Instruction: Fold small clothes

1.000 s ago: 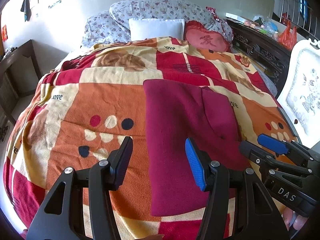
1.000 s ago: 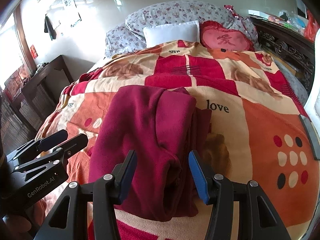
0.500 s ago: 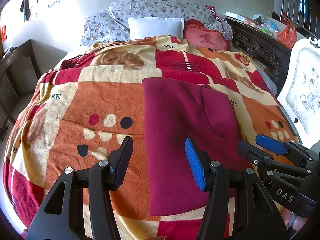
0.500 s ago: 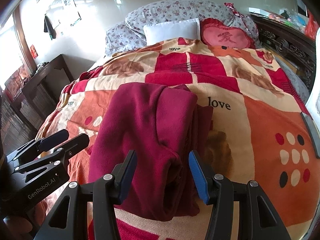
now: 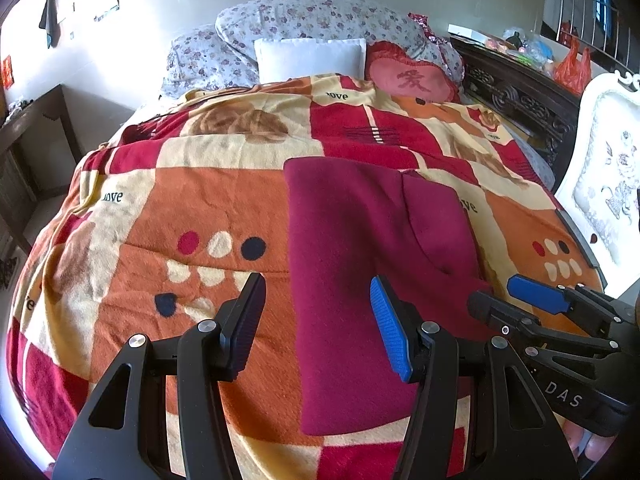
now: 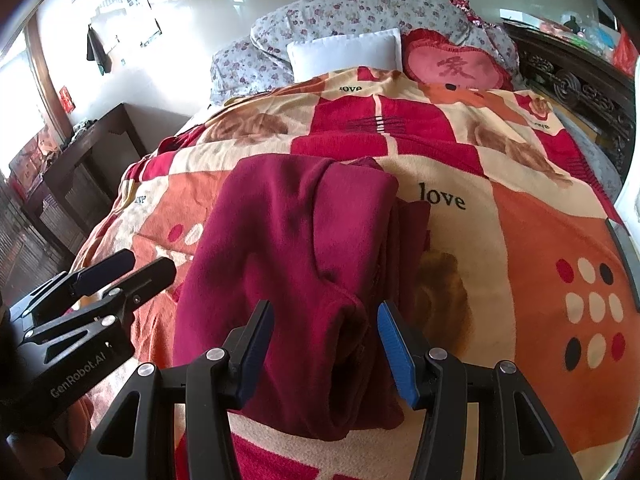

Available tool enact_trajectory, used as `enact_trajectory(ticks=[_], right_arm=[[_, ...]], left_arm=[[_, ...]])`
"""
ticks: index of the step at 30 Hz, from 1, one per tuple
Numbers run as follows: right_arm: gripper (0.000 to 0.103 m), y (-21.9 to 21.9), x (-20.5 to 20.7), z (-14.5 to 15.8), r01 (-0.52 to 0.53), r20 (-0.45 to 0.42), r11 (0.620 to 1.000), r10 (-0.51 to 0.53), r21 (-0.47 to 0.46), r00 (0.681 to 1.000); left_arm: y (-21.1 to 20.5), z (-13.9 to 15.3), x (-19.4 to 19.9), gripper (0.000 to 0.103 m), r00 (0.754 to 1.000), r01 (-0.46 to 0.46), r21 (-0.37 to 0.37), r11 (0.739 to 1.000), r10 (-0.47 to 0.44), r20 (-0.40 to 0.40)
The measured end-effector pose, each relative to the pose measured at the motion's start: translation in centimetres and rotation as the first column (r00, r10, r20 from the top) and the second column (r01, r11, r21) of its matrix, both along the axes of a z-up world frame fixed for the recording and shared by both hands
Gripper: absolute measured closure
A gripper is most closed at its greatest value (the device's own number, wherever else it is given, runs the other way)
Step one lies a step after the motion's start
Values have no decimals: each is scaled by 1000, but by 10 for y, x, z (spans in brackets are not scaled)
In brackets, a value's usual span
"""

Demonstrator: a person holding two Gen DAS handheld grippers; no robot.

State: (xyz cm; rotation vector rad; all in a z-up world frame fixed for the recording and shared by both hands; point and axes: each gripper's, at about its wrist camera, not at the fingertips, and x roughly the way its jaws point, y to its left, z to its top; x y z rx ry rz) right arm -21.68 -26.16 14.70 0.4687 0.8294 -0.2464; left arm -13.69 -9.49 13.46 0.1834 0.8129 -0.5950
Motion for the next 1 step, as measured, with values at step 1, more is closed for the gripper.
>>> enact_trajectory(ticks=[1], right_arm=[[51, -1, 0, -1, 0, -1, 1000, 0, 1, 1000]], left_arm=[[1, -1, 1, 48, 1000, -1, -1, 1000, 1, -5]])
